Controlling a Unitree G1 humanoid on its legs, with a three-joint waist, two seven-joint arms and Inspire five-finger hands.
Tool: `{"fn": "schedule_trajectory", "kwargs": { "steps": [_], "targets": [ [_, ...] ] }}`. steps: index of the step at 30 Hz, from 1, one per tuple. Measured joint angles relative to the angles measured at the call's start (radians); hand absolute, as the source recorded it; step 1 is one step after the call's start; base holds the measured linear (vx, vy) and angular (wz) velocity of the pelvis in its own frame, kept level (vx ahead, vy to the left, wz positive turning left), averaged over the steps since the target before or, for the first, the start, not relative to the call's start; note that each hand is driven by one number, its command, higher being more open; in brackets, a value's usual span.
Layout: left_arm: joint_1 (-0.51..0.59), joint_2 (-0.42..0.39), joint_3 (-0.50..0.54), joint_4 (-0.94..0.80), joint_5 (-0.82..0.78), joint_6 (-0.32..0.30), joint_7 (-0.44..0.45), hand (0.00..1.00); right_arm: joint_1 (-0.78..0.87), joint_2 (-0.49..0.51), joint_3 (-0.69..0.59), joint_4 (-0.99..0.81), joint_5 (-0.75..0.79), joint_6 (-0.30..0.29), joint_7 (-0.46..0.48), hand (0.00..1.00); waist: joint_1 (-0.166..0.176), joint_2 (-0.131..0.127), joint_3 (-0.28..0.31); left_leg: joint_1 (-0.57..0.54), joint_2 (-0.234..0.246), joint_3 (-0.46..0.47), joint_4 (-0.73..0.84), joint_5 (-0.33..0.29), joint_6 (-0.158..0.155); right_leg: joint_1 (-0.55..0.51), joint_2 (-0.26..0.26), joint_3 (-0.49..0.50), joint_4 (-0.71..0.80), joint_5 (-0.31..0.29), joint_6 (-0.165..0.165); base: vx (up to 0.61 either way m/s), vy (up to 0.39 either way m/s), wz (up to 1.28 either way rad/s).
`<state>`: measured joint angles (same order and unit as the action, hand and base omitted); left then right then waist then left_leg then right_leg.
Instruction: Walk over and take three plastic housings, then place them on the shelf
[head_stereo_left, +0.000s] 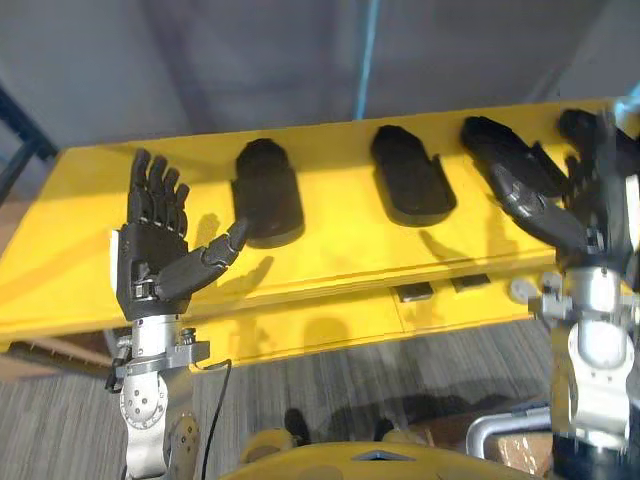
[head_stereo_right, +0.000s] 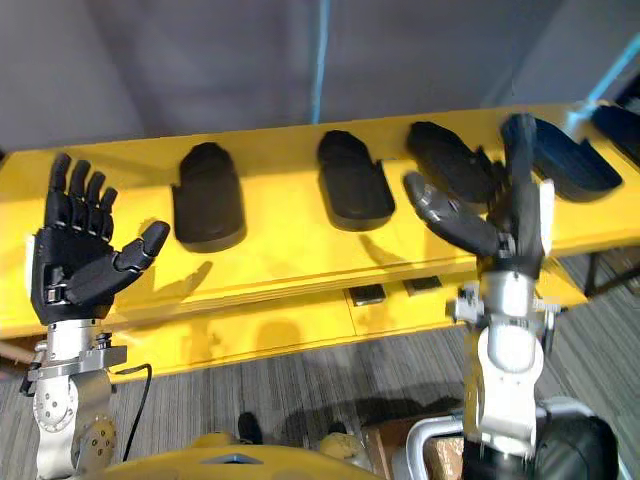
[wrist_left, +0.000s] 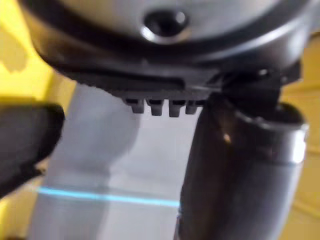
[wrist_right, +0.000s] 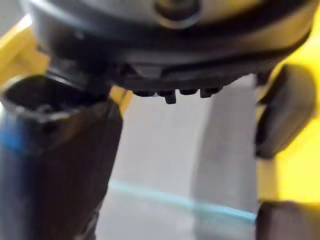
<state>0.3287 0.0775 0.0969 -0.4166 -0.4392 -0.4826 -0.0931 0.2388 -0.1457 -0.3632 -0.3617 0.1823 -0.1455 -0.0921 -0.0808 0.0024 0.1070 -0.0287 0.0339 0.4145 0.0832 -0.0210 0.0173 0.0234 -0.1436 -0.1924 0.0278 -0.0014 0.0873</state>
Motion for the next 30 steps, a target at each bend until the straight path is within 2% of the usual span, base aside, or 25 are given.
{"fn": "schedule_trajectory", "kwargs": {
  "steps": [2,4,7,8,9,10,11,12,13,15,17,18,19,20,22,24,25,27,30],
  "targets": [
    [-0.008,-0.003,-0.044,-0.042,0.003,-0.051,0.008,1.0,0.112,0.09,0.002,-0.001,0.023,-0.028,-0.051,1.0,-0.029,0.002,-0.002,0.016,0.01,0.04,0.0,-0.013,-0.005,-0.002,0.01,0.041,-0.012,0.009,-0.004,0.03,-0.008,-0.68],
    [-0.024,-0.002,-0.097,-0.067,0.005,-0.118,0.032,1.0,0.227,0.175,0.002,-0.002,0.062,-0.088,-0.095,1.0,-0.077,0.008,-0.003,0.042,0.021,0.095,-0.003,-0.028,-0.012,-0.006,0.019,0.098,-0.015,0.01,-0.004,0.02,-0.003,-0.73],
    [-0.059,0.0,-0.147,-0.066,0.013,-0.143,0.085,1.0,0.293,0.2,0.012,-0.005,0.082,-0.149,-0.106,1.0,-0.103,0.011,-0.001,0.086,0.034,0.173,-0.001,-0.053,-0.021,-0.008,0.031,0.173,-0.016,0.012,-0.003,-0.01,0.022,-0.87],
    [-0.078,0.002,-0.172,-0.066,0.029,-0.146,0.124,1.0,0.302,0.199,0.019,-0.01,0.105,-0.183,-0.099,1.0,-0.119,0.013,0.0,0.104,0.039,0.207,0.001,-0.065,-0.03,-0.008,0.038,0.205,-0.016,0.013,-0.004,-0.04,0.033,-1.03],
    [-0.097,0.004,-0.189,-0.065,0.071,-0.145,0.171,1.0,0.3,0.198,0.031,-0.015,0.116,-0.221,-0.089,1.0,-0.123,0.013,0.001,0.117,0.044,0.24,0.01,-0.078,-0.041,-0.013,0.044,0.241,-0.016,0.014,-0.006,-0.03,0.02,-0.86],
    [-0.105,0.008,-0.196,-0.065,0.097,-0.144,0.198,1.0,0.299,0.198,0.039,-0.023,0.122,-0.235,-0.084,1.0,-0.123,0.014,0.001,0.118,0.048,0.248,0.022,-0.084,-0.045,-0.016,0.047,0.257,-0.016,0.016,-0.006,-0.03,0.003,-0.81],
    [-0.109,0.017,-0.201,-0.065,0.143,-0.143,0.244,1.0,0.294,0.195,0.063,-0.045,0.148,-0.255,-0.069,1.0,-0.121,0.013,0.002,0.112,0.051,0.243,0.06,-0.095,-0.054,-0.023,0.052,0.287,-0.016,0.021,-0.006,-0.01,-0.016,-0.97],
    [-0.104,0.026,-0.199,-0.069,0.179,-0.139,0.282,1.0,0.275,0.185,0.104,-0.057,0.169,-0.273,-0.046,1.0,-0.098,0.01,0.006,0.096,0.061,0.114,0.139,-0.112,-0.044,-0.031,0.06,0.34,-0.018,0.032,-0.007,0.0,-0.034,-1.14],
    [-0.098,0.026,-0.2,-0.076,0.18,-0.132,0.3,1.0,0.262,0.175,0.13,-0.063,0.183,-0.278,-0.034,1.0,-0.083,0.015,0.006,0.079,0.065,0.031,0.168,-0.132,-0.034,-0.038,0.069,0.363,-0.02,0.036,-0.012,-0.01,-0.029,-1.4],
    [-0.078,0.018,-0.181,-0.109,0.183,-0.076,0.348,1.0,0.185,0.125,0.23,-0.065,0.186,-0.29,0.017,1.0,-0.033,0.054,0.014,0.032,0.075,-0.235,0.273,-0.226,-0.043,-0.063,0.123,0.446,-0.018,0.043,-0.018,-0.03,0.051,-1.36],
    [-0.032,0.017,-0.132,-0.13,0.21,-0.048,0.342,1.0,0.112,0.093,0.3,-0.052,0.176,-0.285,0.037,1.0,-0.001,0.054,0.017,0.017,0.051,-0.35,0.311,-0.249,-0.038,-0.089,0.131,0.491,-0.001,0.043,-0.018,-0.07,0.107,-1.08],
    [-0.001,0.016,-0.11,-0.153,0.209,-0.04,0.319,1.0,0.076,0.074,0.327,-0.052,0.174,-0.281,0.034,1.0,0.025,0.061,0.02,0.011,0.042,-0.397,0.315,-0.289,-0.027,-0.114,0.137,0.495,0.013,0.043,-0.017,-0.09,0.123,-0.84],
    [0.008,0.016,-0.104,-0.165,0.208,-0.04,0.303,1.0,0.062,0.067,0.334,-0.051,0.175,-0.28,0.022,1.0,0.04,0.066,0.022,0.009,0.044,-0.407,0.313,-0.318,-0.036,-0.128,0.143,0.494,0.023,0.046,-0.013,-0.11,0.153,-0.62],
    [0.019,0.014,-0.085,-0.183,0.201,-0.041,0.274,1.0,0.053,0.072,0.344,-0.046,0.182,-0.274,0.007,1.0,0.07,0.056,0.029,0.001,0.038,-0.391,0.328,-0.328,-0.034,-0.145,0.137,0.496,0.049,0.051,-0.004,-0.08,0.125,-0.33],
    [0.036,0.008,-0.067,-0.193,0.193,-0.049,0.246,1.0,0.075,0.084,0.354,-0.045,0.202,-0.273,-0.006,1.0,0.086,0.032,0.043,0.001,0.027,-0.39,0.337,-0.327,-0.034,-0.152,0.122,0.484,0.083,0.05,-0.001,-0.03,0.122,-0.02],
    [0.044,0.0,-0.055,-0.193,0.164,-0.06,0.227,1.0,0.102,0.099,0.363,-0.045,0.215,-0.265,-0.003,1.0,0.086,0.018,0.043,-0.001,0.017,-0.388,0.357,-0.329,-0.033,-0.178,0.112,0.467,0.147,0.025,0.019,0.04,0.095,0.06],
    [0.045,-0.003,-0.046,-0.193,0.141,-0.063,0.213,1.0,0.13,0.109,0.362,-0.043,0.191,-0.246,-0.003,1.0,0.085,0.018,0.047,-0.001,0.007,-0.387,0.387,-0.335,-0.038,-0.199,0.11,0.463,0.209,0.003,0.032,0.05,0.094,-0.08],
    [0.052,-0.003,-0.045,-0.193,0.121,-0.069,0.191,1.0,0.165,0.11,0.364,-0.043,0.163,-0.235,0.004,1.0,0.083,0.026,0.055,0.002,0.002,-0.38,0.413,-0.338,-0.039,-0.213,0.11,0.448,0.252,0.001,0.031,0.02,0.091,-0.3],
    [0.059,-0.012,-0.051,-0.195,0.089,-0.091,0.137,1.0,0.239,0.112,0.357,-0.042,0.158,-0.235,0.055,1.0,0.073,0.029,0.074,0.021,-0.005,-0.352,0.436,-0.372,-0.018,-0.231,0.113,0.438,0.285,0.006,0.036,-0.04,0.073,-0.53]
  ]
}}
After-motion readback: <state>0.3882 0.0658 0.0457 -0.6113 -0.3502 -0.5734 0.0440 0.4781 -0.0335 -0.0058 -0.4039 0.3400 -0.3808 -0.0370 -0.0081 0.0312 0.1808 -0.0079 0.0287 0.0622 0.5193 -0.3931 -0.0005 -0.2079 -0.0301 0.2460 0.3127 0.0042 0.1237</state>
